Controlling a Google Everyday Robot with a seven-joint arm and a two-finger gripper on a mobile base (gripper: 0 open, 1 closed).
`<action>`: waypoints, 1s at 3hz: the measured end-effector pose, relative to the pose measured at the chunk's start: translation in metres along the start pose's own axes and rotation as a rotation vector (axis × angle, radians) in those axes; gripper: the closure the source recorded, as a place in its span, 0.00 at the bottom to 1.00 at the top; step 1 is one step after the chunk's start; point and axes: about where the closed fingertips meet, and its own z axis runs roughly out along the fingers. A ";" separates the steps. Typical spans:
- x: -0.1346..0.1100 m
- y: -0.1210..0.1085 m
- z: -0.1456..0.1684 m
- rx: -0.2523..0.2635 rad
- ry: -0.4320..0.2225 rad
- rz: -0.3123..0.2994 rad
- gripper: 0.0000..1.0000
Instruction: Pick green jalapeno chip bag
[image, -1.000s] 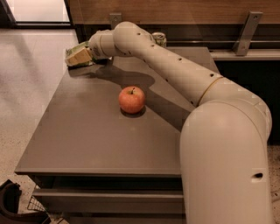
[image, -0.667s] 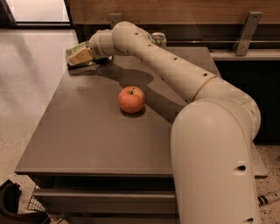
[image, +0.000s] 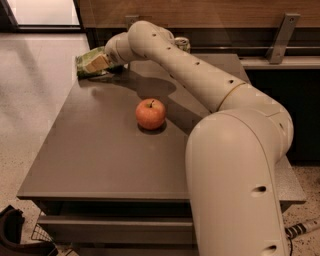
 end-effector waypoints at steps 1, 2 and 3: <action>0.009 0.005 0.006 -0.021 0.023 0.014 0.49; 0.009 0.006 0.007 -0.023 0.022 0.013 0.72; 0.010 0.008 0.010 -0.027 0.023 0.013 0.95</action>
Offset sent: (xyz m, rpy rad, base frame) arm -0.0006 0.0012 -0.0082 -0.0076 0.0238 0.0054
